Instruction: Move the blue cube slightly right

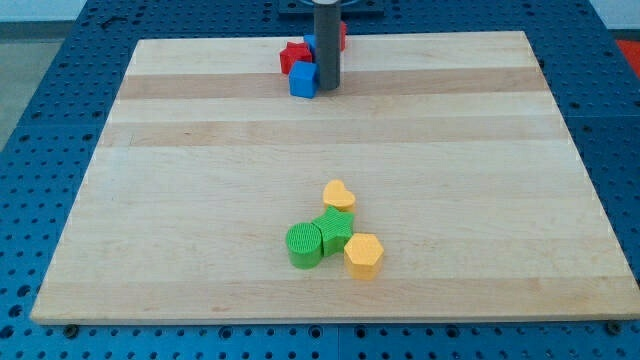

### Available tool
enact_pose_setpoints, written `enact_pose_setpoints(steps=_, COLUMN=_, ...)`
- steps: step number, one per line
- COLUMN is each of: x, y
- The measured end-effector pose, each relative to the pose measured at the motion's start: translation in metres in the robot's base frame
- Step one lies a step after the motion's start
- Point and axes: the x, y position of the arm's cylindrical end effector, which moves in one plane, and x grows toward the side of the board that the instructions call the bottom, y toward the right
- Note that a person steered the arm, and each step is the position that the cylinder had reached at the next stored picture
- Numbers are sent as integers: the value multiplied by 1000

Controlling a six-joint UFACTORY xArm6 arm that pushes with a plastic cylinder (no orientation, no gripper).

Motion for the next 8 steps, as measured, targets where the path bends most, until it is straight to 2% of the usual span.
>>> enact_pose_setpoints(steps=2, x=0, y=-5)
enact_pose_setpoints(steps=3, x=23, y=25)
enact_pose_setpoints(steps=4, x=77, y=38)
enact_pose_setpoints(steps=6, x=127, y=-15)
enact_pose_setpoints(steps=8, x=118, y=-59)
